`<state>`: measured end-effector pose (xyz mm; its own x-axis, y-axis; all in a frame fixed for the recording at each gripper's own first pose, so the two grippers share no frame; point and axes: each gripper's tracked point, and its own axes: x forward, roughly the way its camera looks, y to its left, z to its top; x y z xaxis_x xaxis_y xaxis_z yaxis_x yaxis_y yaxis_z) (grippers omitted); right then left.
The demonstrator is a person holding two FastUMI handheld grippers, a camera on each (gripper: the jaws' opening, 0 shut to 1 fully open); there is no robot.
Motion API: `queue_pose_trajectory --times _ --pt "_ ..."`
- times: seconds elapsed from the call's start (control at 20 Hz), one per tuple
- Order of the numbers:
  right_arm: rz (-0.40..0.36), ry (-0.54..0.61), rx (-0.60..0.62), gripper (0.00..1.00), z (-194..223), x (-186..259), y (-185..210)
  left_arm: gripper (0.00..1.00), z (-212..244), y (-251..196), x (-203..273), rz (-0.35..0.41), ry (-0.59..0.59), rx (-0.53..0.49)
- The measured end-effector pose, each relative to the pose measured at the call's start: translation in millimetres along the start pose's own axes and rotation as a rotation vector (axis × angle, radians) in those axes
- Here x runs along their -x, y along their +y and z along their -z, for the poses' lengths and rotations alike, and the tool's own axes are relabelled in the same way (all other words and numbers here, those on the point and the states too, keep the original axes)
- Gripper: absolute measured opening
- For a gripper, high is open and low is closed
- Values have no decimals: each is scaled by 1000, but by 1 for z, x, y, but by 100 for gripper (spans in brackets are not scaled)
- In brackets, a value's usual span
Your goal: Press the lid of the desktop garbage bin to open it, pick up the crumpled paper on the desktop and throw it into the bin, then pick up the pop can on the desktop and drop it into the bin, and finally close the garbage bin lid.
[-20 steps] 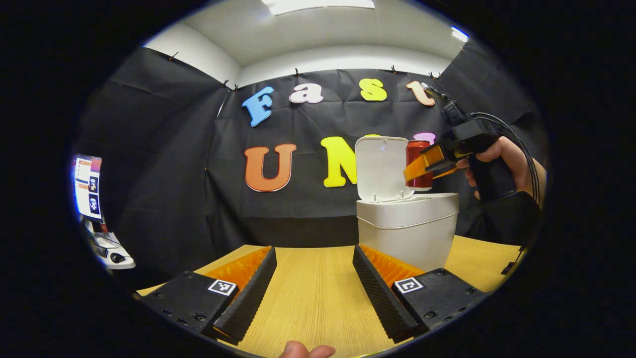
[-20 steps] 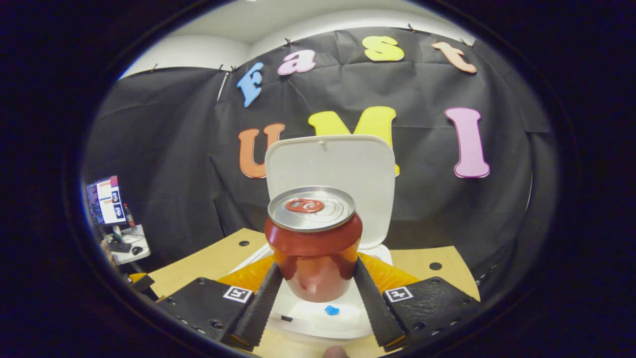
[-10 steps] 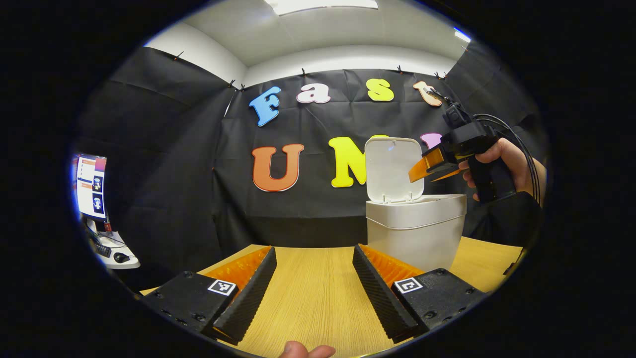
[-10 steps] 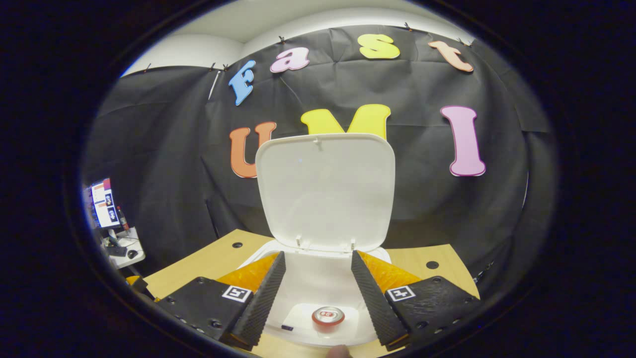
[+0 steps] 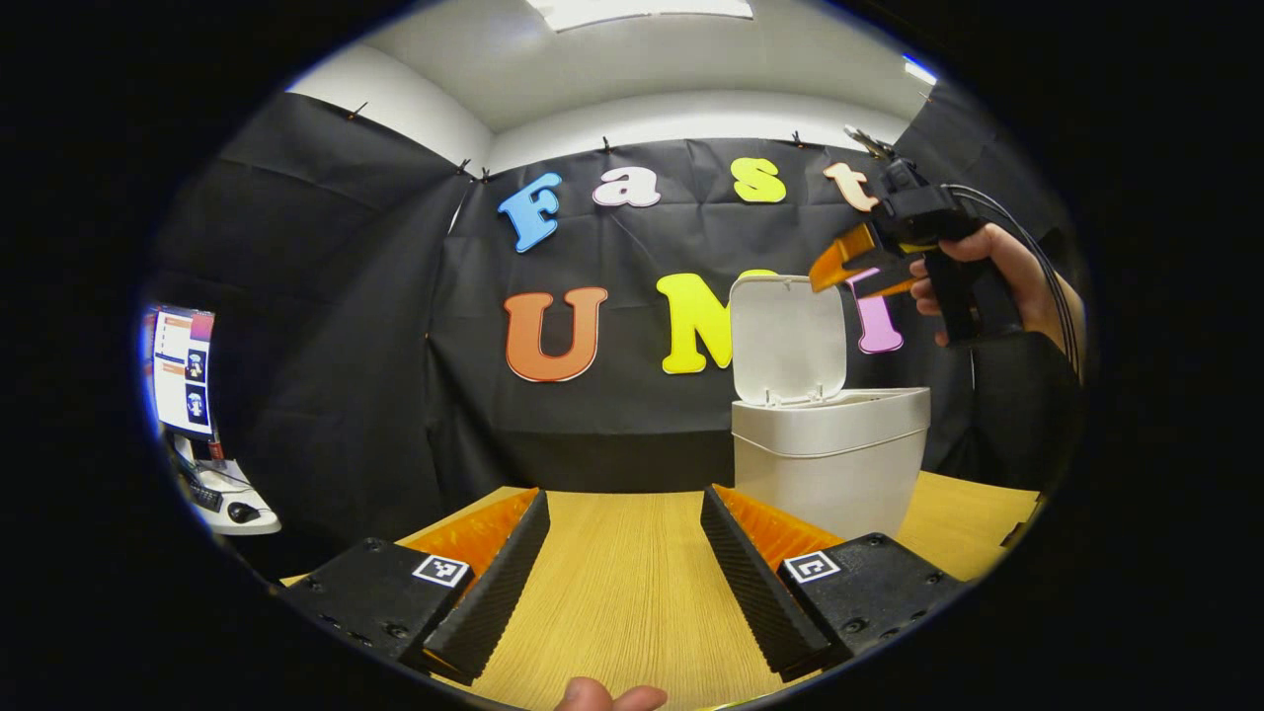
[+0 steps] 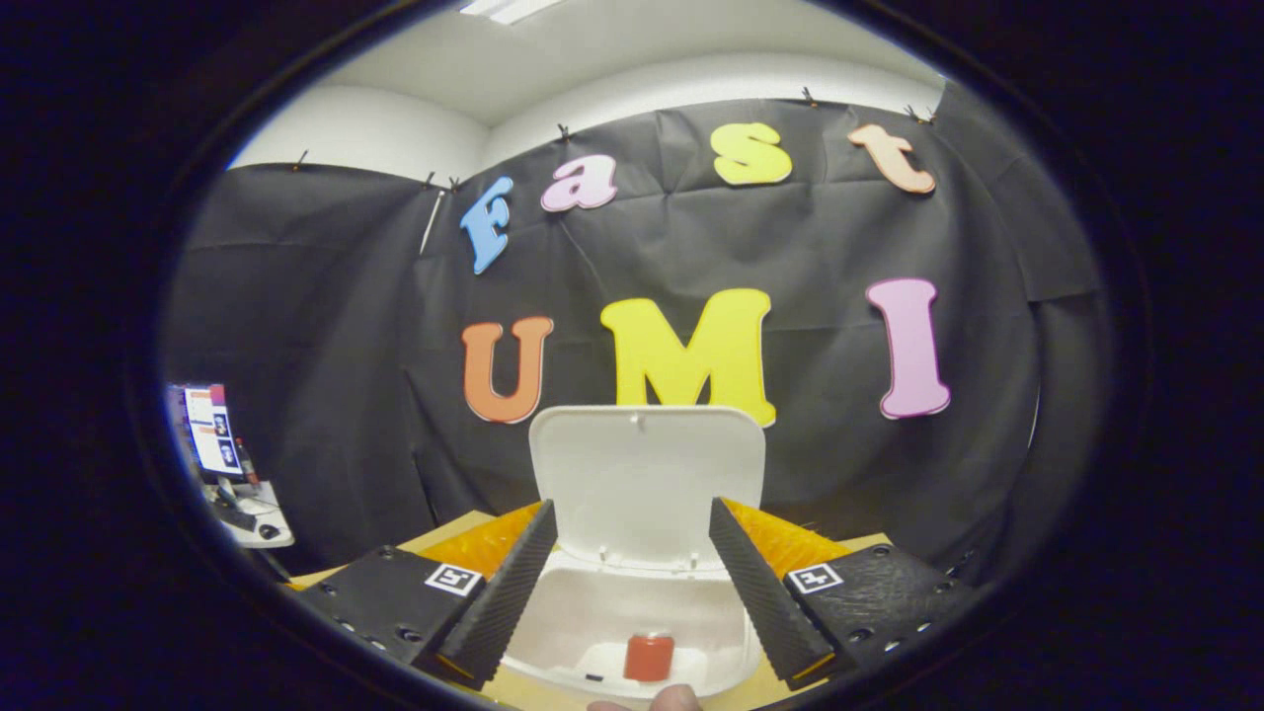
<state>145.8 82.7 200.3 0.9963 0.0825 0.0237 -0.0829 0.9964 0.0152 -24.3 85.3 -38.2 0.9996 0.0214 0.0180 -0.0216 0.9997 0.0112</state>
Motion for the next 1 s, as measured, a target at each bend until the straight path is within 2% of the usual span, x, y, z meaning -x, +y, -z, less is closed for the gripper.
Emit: queue_pose_trajectory --times 0.3,0.65,1.0 --pt "49 -104 105 96 -54 -35 2 100 -2 2 1 5 3 -3" --pt "64 -90 142 94 -55 -83 1 100 -4 10 2 0 6 4" --pt "59 -103 96 96 -56 -103 1 99 1 17 1 -16 17 19"
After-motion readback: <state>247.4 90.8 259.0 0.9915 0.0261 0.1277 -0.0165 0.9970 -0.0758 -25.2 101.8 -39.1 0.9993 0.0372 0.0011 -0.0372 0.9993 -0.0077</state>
